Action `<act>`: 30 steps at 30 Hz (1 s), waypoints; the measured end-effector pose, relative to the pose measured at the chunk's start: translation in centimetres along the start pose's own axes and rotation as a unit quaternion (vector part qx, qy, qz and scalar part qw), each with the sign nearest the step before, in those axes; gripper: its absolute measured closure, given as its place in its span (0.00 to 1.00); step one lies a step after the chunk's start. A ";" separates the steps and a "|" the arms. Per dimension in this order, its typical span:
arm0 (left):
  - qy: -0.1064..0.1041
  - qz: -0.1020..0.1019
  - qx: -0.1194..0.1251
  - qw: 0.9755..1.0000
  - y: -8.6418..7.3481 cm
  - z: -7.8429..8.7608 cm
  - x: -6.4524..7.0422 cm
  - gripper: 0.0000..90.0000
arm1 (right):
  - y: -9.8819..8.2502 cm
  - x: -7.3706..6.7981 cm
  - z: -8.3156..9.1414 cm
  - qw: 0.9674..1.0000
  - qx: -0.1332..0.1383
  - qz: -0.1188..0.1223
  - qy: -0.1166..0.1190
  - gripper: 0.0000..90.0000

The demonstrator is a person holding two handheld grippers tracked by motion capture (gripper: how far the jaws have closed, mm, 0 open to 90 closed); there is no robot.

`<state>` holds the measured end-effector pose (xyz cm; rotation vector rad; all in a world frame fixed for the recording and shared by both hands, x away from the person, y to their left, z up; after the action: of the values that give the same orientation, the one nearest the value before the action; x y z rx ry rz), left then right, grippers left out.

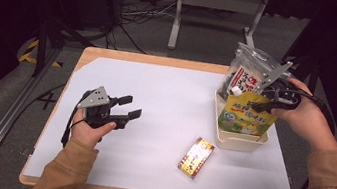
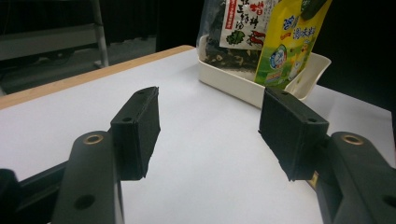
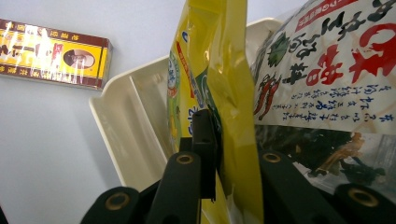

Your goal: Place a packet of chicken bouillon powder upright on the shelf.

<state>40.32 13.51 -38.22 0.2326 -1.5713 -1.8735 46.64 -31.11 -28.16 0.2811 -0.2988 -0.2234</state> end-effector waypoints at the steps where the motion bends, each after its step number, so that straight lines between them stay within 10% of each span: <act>1: 0.000 0.000 -0.002 1.000 0.0 0.0 0.0 0.43 | 0.0 0.0 0.0 1.000 0.002 -0.001 0.000 0.92; 16: 0.000 -0.004 -0.038 0.999 -0.6 -2.0 0.8 0.31 | 0.0 -0.4 2.7 0.996 0.066 -0.025 -0.052 0.60; 30: 0.004 -0.024 -0.090 0.996 -1.8 -4.2 2.1 0.17 | 0.3 -2.2 6.2 0.979 0.165 -0.077 -0.090 0.51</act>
<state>40.30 9.01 -40.39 0.1983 -1.3933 -2.0345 42.64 -31.74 -23.00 0.6168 -0.4945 -0.3544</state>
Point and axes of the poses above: each handheld gripper's, and its own axes: z roughly backward along the jaws, y roughly out of its top, x roughly to its right, the point moved 3 cm from there along -z, roughly forward along the jaws, and after that the axes turned 10 degrees about z, right-handed, at the moved point
